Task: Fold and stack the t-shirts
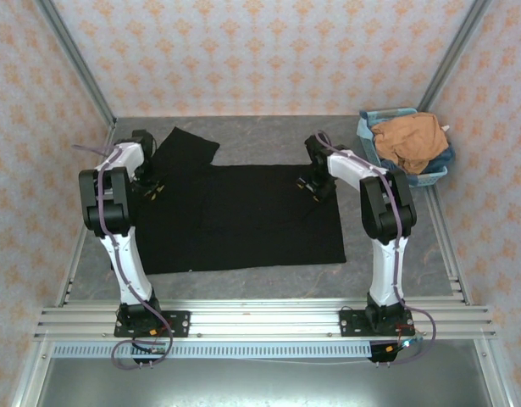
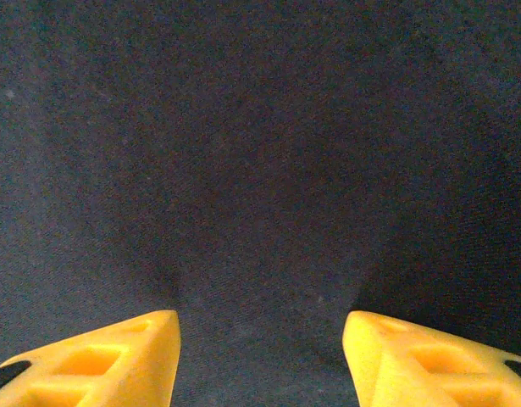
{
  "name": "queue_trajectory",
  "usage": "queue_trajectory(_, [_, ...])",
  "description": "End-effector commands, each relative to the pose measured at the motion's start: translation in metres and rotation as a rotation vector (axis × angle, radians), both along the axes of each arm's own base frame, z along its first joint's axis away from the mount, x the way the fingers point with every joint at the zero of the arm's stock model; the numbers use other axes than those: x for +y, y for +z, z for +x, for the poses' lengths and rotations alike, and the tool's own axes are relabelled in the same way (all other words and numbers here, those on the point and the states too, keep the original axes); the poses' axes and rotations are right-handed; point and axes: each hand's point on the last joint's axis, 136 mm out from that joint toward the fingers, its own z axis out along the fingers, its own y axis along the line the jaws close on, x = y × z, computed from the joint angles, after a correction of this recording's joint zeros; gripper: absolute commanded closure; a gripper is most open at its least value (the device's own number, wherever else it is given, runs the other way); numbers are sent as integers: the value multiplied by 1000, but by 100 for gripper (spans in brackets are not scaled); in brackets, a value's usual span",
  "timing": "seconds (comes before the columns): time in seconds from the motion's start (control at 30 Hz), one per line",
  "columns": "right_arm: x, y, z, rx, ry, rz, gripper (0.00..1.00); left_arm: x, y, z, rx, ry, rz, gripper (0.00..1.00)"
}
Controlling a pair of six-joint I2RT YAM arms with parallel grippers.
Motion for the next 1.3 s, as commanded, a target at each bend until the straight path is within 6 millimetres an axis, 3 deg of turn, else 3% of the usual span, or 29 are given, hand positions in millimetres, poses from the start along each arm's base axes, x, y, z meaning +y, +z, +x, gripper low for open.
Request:
queue_trajectory(0.0, [8,-25,-38,109,4,-22,44,19,0,-21,45,9,56,73])
queue_trajectory(0.17, [22,-22,-58,124,4,-4,44,27,4,-30,50,12,67,73])
queue_trajectory(0.37, [22,0,-50,82,-3,-13,43,37,27,-22,23,25,105,73])
queue_trajectory(0.57, [9,39,-6,-59,55,-93,39,24,67,43,-159,-20,86,69])
queue_trajectory(0.7, [5,41,25,-92,84,-71,39,11,77,88,-240,-64,90,67])
queue_trajectory(0.87, [6,41,54,-111,137,-39,39,16,84,143,-364,-74,140,64])
queue_trajectory(1.1, [8,59,63,-149,142,-5,39,31,84,207,-490,-102,228,56])
queue_trajectory(1.27, [10,65,54,-156,125,32,39,40,65,232,-515,-105,274,51])
